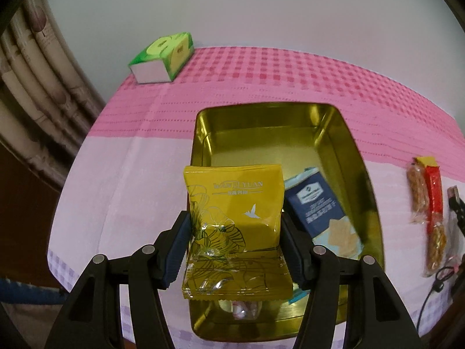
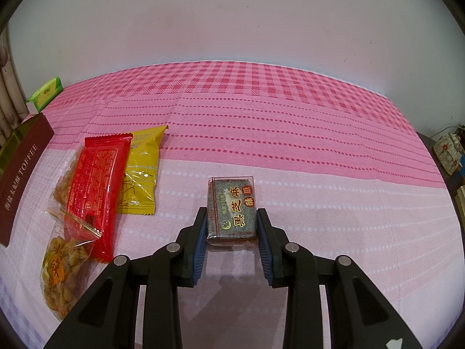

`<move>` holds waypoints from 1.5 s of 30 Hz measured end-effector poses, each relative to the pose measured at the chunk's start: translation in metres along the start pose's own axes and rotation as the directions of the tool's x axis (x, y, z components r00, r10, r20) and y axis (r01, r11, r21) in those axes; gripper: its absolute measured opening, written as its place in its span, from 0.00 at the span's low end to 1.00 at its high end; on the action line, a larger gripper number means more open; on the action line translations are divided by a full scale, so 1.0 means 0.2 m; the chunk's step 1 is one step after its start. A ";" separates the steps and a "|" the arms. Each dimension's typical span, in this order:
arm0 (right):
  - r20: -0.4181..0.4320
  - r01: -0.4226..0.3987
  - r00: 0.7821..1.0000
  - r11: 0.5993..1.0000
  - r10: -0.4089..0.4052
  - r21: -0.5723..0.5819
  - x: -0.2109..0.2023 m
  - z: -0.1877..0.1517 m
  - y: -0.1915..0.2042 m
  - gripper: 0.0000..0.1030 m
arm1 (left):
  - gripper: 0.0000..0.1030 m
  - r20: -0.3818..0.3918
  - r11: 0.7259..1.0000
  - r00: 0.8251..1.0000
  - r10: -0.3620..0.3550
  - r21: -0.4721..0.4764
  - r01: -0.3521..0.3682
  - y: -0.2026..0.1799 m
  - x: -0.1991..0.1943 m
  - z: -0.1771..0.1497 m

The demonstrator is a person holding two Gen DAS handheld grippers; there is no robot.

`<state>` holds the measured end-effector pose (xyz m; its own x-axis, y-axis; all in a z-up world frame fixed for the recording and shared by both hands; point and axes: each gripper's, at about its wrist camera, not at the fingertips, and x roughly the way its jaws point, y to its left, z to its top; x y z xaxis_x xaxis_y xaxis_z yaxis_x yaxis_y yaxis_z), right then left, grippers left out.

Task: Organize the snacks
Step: 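Carry the yellow bag into the gold tray and open the left gripper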

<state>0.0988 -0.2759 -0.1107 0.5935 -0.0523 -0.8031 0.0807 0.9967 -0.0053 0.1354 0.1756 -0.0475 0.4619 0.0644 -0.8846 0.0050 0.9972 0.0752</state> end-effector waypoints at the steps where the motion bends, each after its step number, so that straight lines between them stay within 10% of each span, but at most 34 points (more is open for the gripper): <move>1: 0.000 0.000 1.000 1.000 0.000 0.000 0.00 0.00 0.00 0.28 | 0.58 -0.003 1.000 1.000 0.004 0.006 -0.004 0.01 0.01 -0.01; 45: -0.001 0.006 1.000 1.000 -0.006 0.003 0.00 0.00 -0.02 0.32 | 0.65 -0.059 0.994 0.998 0.004 0.113 0.003 -0.06 0.12 -0.07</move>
<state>0.0983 -0.2796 -0.1118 0.5926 -0.0586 -0.8034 0.0869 0.9962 -0.0086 0.1338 0.1657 -0.0765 0.4087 0.0705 -0.9099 0.1069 0.9864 0.1245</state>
